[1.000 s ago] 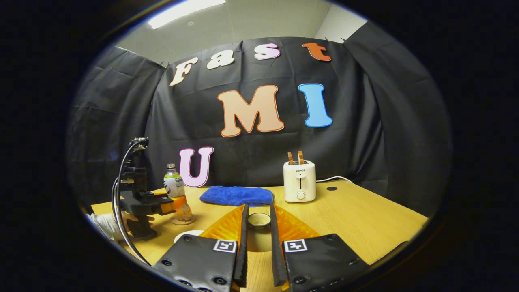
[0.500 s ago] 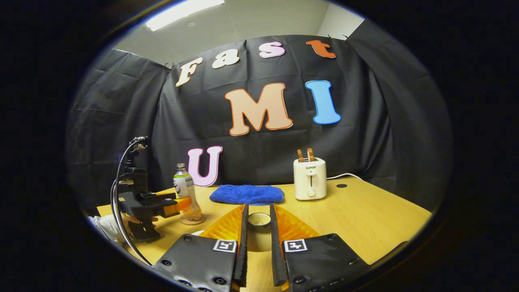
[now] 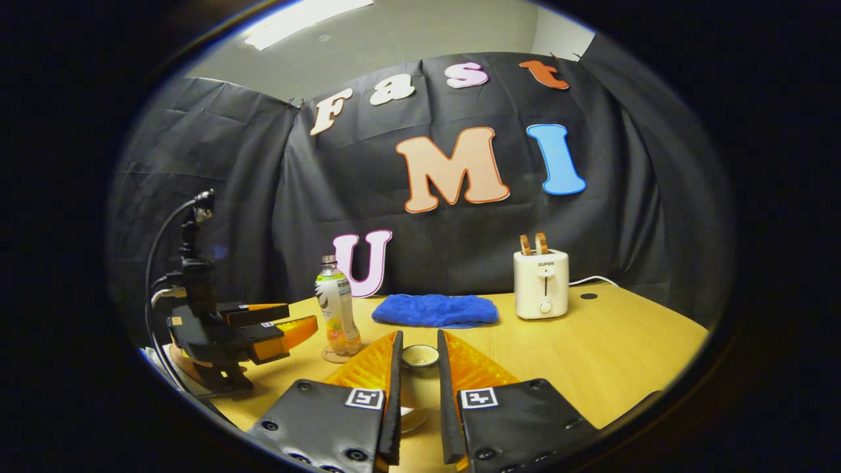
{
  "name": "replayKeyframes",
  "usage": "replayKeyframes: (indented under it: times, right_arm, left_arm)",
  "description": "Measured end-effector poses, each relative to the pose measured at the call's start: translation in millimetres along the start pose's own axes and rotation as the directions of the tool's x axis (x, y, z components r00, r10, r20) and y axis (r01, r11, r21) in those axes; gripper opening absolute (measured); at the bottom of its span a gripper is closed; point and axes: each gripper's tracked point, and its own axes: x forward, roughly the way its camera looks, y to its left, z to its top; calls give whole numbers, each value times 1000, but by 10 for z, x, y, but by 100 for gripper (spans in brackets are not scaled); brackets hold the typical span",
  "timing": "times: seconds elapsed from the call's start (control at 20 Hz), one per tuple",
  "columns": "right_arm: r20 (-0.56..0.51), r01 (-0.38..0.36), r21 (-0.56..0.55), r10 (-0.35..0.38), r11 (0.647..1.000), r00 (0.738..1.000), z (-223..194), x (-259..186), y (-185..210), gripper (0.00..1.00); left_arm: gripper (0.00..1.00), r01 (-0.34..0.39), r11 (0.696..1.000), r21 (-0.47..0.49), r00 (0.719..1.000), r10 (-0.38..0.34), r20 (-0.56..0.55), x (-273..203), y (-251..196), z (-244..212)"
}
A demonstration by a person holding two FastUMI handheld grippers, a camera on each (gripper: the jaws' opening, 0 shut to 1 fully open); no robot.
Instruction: Open the teacup lid with one hand, grasp the water bottle and pour water into the teacup with the other hand; after pouring, place the water bottle on the coaster and then close the teacup lid.
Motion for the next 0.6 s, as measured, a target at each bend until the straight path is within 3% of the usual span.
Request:
replayKeyframes:
  times: [0.6]
  right_arm:
    - [-101, -18, -57, 12, 998, 995, -502, 233, 293, 28]
  left_arm:
    - [89, 14, 1000, 11, 1000, -14, 21, -317, 5, 29]
